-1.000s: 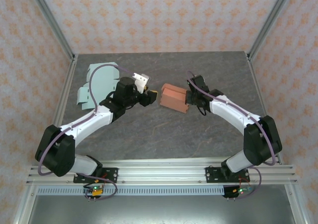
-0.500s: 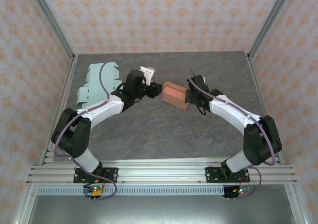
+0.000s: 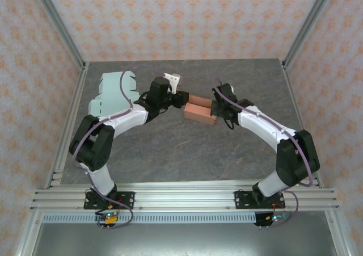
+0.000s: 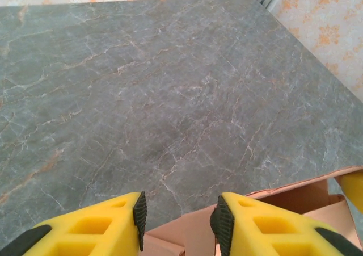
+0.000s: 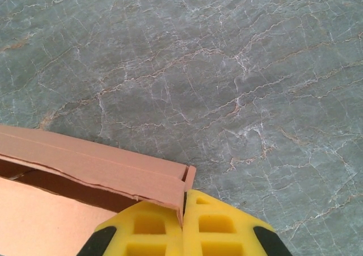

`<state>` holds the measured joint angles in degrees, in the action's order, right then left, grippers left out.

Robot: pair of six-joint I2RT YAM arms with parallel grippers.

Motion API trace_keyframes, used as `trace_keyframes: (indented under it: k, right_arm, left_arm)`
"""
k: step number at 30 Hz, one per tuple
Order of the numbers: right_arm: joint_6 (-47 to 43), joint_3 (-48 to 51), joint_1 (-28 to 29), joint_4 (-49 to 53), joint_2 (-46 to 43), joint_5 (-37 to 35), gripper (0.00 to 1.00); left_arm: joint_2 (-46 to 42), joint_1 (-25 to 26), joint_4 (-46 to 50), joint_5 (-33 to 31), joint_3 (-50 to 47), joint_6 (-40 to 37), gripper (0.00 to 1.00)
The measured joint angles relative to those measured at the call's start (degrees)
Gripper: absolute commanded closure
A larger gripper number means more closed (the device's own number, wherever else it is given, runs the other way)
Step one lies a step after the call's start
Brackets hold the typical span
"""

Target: Fold the paper box

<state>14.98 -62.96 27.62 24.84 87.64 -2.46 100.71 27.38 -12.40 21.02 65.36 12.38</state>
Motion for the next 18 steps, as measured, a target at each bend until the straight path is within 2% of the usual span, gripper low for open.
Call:
trace_keyframes:
  k: [6, 10, 11, 14, 18]
  right_arm:
    - [-0.02, -0.59, 0.00, 0.46, 0.39, 0.04, 0.96]
    - [-0.20, -0.70, 0.00, 0.70, 0.39, 0.07, 0.96]
    - [-0.22, -0.76, 0.00, 0.70, 0.39, 0.07, 0.96]
    - [-0.90, -0.81, 0.00, 0.70, 0.39, 0.11, 0.96]
    - [-2.21, -0.83, 0.00, 0.72, 0.39, 0.52, 0.96]
  left_arm:
    - [-3.87, -0.26, -5.86, 1.07, -8.70, 0.15, 0.33]
    - [-6.86, -1.70, -9.90, 4.17, -13.38, -3.34, 0.29]
    - [-7.96, -2.23, -11.41, 4.81, -15.21, -4.31, 0.22]
    - [-11.17, -3.52, -15.58, 7.23, -21.20, -7.65, 0.20]
    - [-11.56, -3.63, -15.72, 11.34, -23.30, -13.75, 0.19]
